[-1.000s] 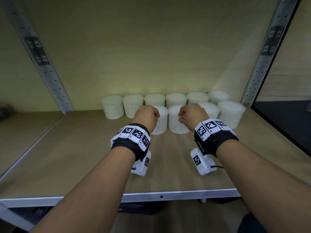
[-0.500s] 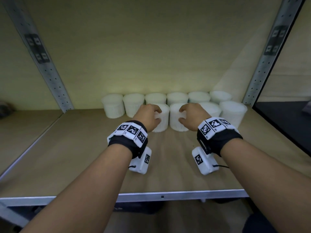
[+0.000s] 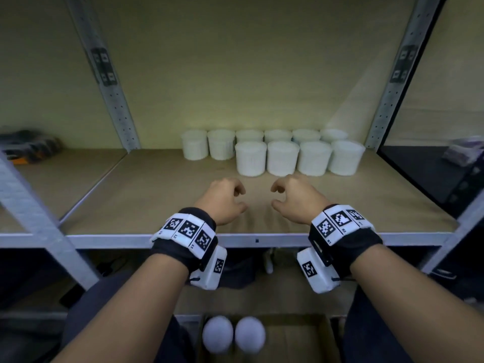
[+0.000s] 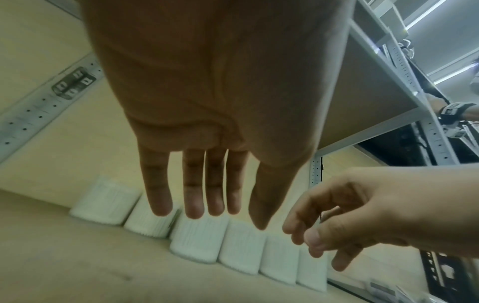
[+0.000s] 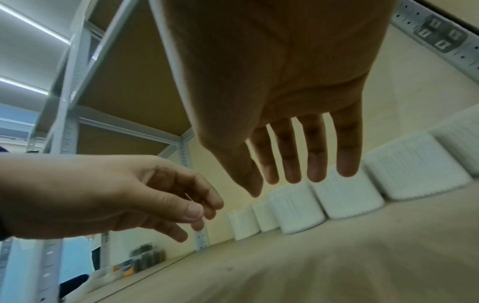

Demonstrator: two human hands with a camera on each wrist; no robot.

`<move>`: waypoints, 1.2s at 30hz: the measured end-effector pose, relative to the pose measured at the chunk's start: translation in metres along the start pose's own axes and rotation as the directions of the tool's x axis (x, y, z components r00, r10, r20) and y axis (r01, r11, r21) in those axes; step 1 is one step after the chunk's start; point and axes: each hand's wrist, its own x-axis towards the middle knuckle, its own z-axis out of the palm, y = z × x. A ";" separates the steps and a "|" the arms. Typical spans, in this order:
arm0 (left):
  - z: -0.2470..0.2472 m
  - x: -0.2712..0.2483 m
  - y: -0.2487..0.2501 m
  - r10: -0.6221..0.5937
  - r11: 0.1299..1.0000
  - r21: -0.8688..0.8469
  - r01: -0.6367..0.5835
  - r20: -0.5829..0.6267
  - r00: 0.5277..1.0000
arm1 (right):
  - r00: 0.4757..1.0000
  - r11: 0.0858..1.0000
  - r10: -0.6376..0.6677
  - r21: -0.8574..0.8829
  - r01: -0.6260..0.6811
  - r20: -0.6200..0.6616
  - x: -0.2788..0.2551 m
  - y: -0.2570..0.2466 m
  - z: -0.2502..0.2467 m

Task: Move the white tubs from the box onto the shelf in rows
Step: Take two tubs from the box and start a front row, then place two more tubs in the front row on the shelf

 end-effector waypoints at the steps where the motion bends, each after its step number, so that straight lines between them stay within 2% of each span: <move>1: 0.004 -0.013 -0.001 -0.004 1.000 -0.024 0.004 0.017 1.000 | 1.000 1.000 0.000 0.018 0.000 0.011 -0.011 -0.004 0.004; 5: 0.028 -0.058 -0.012 -0.027 0.995 -0.093 0.040 0.130 0.991 | 0.995 0.996 0.007 0.092 -0.017 0.104 -0.050 -0.017 0.031; 8: 0.054 -0.078 -0.030 -0.066 0.995 -0.061 0.083 0.245 0.967 | 0.971 0.997 0.010 0.068 -0.027 0.238 -0.067 -0.017 0.062; 15: 0.130 -0.089 -0.086 -0.225 0.972 0.050 0.228 0.458 0.860 | 0.869 0.996 0.086 -0.030 -0.081 0.487 -0.073 0.001 0.152; 23: 0.220 -0.083 -0.141 -0.347 0.931 0.110 0.349 0.570 0.744 | 0.767 0.986 0.169 -0.107 -0.131 0.619 -0.068 0.022 0.248; 26: 0.261 -0.085 -0.162 -0.405 0.912 0.207 0.354 0.598 0.692 | 0.723 0.984 0.179 -0.128 -0.125 0.668 -0.074 0.036 0.291; 29: 0.310 -0.090 -0.184 -0.430 0.902 0.314 0.295 0.610 0.665 | 0.681 0.979 0.204 -0.153 -0.135 0.703 -0.081 0.052 0.331; 31: 0.321 -0.100 -0.187 -0.445 0.892 0.360 0.274 0.591 0.673 | 0.673 0.974 0.225 -0.179 -0.138 0.705 -0.084 0.058 0.354; 33: 0.328 -0.105 -0.189 -0.443 0.884 0.389 0.260 0.518 0.732 | 0.684 0.973 0.229 -0.185 -0.138 0.693 -0.087 0.060 0.373; 34: 0.330 -0.107 -0.188 -0.434 0.879 0.404 0.255 0.453 0.779 | 0.684 0.974 0.224 -0.178 -0.138 0.695 -0.088 0.061 0.382; 35: 0.329 -0.107 -0.186 -0.457 0.865 0.412 0.286 0.409 0.790 | 0.674 0.975 0.221 -0.173 -0.139 0.704 -0.089 0.062 0.389; 36: 0.334 -0.106 -0.188 -0.481 0.852 0.424 0.309 0.398 0.781 | 0.665 0.974 0.224 -0.176 -0.139 0.713 -0.090 0.063 0.396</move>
